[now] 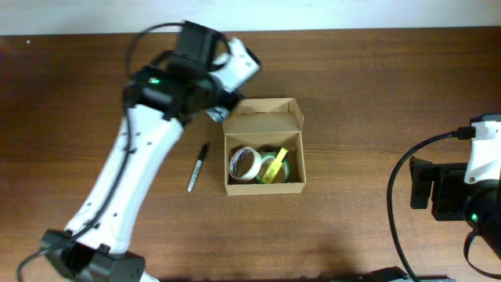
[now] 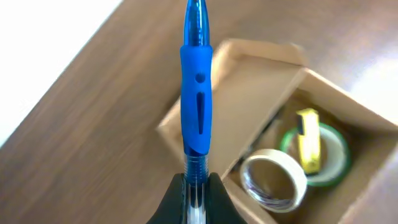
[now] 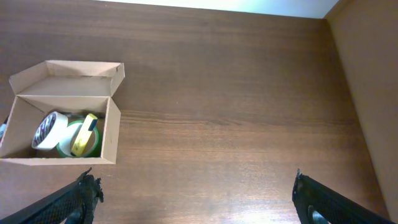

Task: Pack container
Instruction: 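Carry the blue pen over the box and release it inside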

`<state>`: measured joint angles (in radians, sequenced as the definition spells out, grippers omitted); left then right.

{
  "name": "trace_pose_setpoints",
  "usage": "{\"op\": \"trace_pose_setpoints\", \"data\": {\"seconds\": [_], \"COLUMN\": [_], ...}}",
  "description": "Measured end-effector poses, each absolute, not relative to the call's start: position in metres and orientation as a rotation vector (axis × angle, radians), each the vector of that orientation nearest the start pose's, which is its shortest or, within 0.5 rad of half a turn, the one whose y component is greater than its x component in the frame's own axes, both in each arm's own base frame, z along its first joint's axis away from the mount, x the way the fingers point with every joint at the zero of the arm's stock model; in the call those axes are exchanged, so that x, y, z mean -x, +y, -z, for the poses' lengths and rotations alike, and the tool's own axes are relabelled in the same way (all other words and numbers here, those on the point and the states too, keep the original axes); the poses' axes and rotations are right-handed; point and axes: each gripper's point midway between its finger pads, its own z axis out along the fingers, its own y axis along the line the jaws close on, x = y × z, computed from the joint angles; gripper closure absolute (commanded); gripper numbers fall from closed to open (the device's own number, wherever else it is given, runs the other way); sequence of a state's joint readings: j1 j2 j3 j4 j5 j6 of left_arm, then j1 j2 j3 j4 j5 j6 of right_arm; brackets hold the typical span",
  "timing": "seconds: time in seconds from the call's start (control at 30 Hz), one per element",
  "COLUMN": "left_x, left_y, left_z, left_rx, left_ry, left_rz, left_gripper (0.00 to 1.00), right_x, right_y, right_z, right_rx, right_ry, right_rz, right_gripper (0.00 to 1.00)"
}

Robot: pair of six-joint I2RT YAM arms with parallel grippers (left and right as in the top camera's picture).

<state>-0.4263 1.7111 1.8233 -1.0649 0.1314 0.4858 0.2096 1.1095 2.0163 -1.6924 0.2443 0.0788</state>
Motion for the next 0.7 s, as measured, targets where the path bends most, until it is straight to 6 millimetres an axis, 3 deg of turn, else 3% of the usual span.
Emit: {"op": "trace_pose_setpoints", "data": {"seconds": [0.13, 0.27, 0.47, 0.7], "left_x": [-0.366, -0.342, -0.313, -0.297], "left_y": [-0.241, -0.264, -0.270, -0.266], "left_z": [-0.237, -0.208, -0.157, -0.096], "left_rx": [-1.408, -1.620, -1.860, -2.022], "left_ry": [2.178, 2.153, 2.202, 2.310], "left_rz": [0.205, 0.314, 0.502, 0.635], "left_gripper": [0.98, 0.98, 0.98, 0.99], "right_x": [-0.181, -0.181, -0.181, -0.181], "right_y": [-0.004, -0.004, -0.004, -0.004], "right_z": [-0.410, -0.410, -0.410, -0.410], "right_rx": [0.034, 0.035, 0.035, 0.034], "right_ry": [2.331, 2.331, 2.331, 2.331], "right_rz": [0.144, 0.145, 0.145, 0.144], "right_gripper": [0.01, 0.01, 0.01, 0.01]}}
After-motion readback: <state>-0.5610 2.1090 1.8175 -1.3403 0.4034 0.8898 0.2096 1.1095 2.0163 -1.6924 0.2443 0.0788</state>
